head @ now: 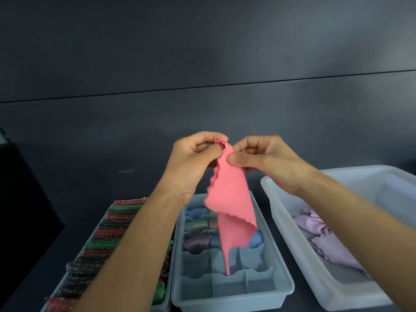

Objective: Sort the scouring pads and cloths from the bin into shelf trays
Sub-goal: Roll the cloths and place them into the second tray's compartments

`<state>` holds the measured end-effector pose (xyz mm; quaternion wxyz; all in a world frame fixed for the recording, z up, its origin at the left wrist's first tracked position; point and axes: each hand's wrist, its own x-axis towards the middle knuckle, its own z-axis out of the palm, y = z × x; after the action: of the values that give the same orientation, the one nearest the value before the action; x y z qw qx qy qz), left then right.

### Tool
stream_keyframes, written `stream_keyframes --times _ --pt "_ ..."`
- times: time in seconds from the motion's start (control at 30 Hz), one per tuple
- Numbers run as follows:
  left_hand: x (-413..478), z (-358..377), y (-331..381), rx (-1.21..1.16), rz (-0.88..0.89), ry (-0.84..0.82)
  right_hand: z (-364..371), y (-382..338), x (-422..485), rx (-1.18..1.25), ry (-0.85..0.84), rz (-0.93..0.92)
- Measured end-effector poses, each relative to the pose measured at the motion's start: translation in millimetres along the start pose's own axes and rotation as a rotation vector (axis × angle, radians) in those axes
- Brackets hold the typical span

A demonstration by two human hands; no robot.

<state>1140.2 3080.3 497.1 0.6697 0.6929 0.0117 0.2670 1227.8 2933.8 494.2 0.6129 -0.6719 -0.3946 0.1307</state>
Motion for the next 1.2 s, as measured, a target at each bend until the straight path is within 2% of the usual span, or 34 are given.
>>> stream_keyframes --times 0.13,0.23,0.37,0.47,0.57,0.7,0.8,0.9,0.97,1.1,1.2 --pt "-2 -4 1 0.041 -0.017 0.031 0 1 -1 -0.021 0.07 -0.063" --pt "0 -4 7 0.138 0.063 0.015 6 7 -4 0.038 0.118 -0.01" --pt "5 -2 14 0.412 0.201 -0.062 19 5 -8 0.129 0.071 0.043" --pt "8 0 16 0.597 0.228 -0.109 17 -3 -12 0.052 -0.012 0.014" --pt "10 -1 18 0.561 0.172 -0.12 13 -6 -15 -0.15 -0.074 0.001" --pt "9 -8 20 0.479 0.144 -0.093 12 7 -15 -0.283 0.099 -0.034" --pt "7 -18 19 0.371 0.12 -0.024 2 20 -17 -0.212 0.277 0.001" --pt "6 -27 12 0.292 0.071 0.048 -2 23 -20 0.038 0.348 0.037" --pt "5 -26 5 0.248 0.048 0.096 1 19 -20 0.099 0.407 0.006" --pt "-2 -9 -6 0.144 0.05 0.139 15 11 -17 0.0 0.557 -0.109" --pt "-7 6 -8 0.035 0.059 0.102 29 7 -16 -0.133 0.529 -0.213"
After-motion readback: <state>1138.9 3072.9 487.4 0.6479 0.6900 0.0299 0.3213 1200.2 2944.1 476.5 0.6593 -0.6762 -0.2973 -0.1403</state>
